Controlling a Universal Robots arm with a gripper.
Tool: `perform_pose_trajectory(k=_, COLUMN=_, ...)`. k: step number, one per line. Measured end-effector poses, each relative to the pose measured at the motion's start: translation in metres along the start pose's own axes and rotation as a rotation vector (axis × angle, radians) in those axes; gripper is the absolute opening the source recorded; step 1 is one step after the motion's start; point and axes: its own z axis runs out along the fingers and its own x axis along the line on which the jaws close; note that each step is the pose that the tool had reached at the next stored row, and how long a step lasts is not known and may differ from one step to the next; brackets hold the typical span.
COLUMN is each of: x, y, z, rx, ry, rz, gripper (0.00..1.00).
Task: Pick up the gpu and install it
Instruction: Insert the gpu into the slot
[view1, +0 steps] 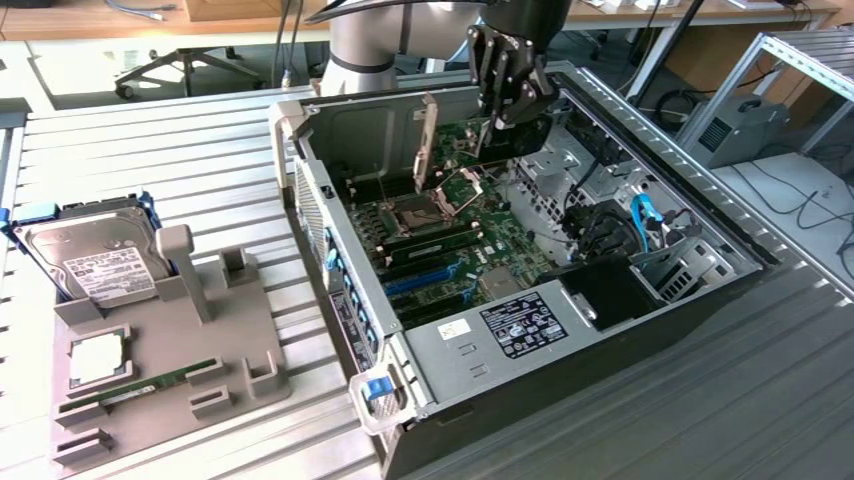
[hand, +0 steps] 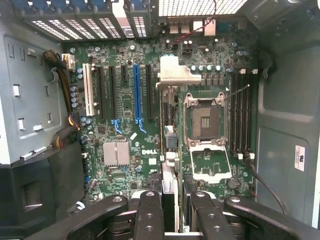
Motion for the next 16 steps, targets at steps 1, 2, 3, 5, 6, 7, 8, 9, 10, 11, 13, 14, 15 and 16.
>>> perform_pose_trajectory(k=1, x=0.0000, y=0.0000, z=0.0000, rx=0.0000, ry=-0.0003, rz=-0.005, gripper=0.27)
perform_pose_trajectory(k=2, x=0.0000, y=0.0000, z=0.0000, rx=0.0001, ry=-0.0006, rz=-0.010, gripper=0.27)
perform_pose_trajectory(k=3, x=0.0000, y=0.0000, z=0.0000, rx=0.0001, ry=-0.0006, rz=-0.011, gripper=0.27)
perform_pose_trajectory(k=5, x=0.0000, y=0.0000, z=0.0000, rx=0.0000, ry=-0.0006, rz=-0.011, gripper=0.27)
perform_pose_trajectory(k=6, x=0.0000, y=0.0000, z=0.0001, rx=0.0001, ry=-0.0006, rz=-0.011, gripper=0.27)
perform_pose_trajectory(k=7, x=0.0000, y=0.0000, z=0.0000, rx=0.0000, ry=-0.0006, rz=-0.011, gripper=0.27)
perform_pose_trajectory(k=8, x=0.0000, y=0.0000, z=0.0001, rx=0.0001, ry=-0.0007, rz=-0.011, gripper=0.27)
perform_pose_trajectory(k=9, x=0.0000, y=0.0000, z=0.0001, rx=0.0000, ry=-0.0005, rz=-0.011, gripper=0.27)
perform_pose_trajectory(k=10, x=0.0000, y=0.0001, z=0.0003, rx=0.0000, ry=-0.0005, rz=-0.011, gripper=0.27)
perform_pose_trajectory(k=11, x=0.0000, y=0.0001, z=0.0006, rx=0.0001, ry=-0.0006, rz=-0.011, gripper=0.27)
perform_pose_trajectory(k=13, x=0.0000, y=0.0001, z=0.0011, rx=0.0000, ry=-0.0007, rz=-0.011, gripper=0.27)
perform_pose_trajectory(k=14, x=0.0000, y=0.0001, z=0.0015, rx=0.0000, ry=-0.0006, rz=-0.011, gripper=0.27)
perform_pose_trajectory(k=15, x=0.0001, y=0.0001, z=0.0017, rx=0.0000, ry=-0.0006, rz=-0.011, gripper=0.27)
perform_pose_trajectory(k=16, x=0.0002, y=0.0002, z=0.0019, rx=0.0000, ry=-0.0006, rz=-0.011, gripper=0.27)
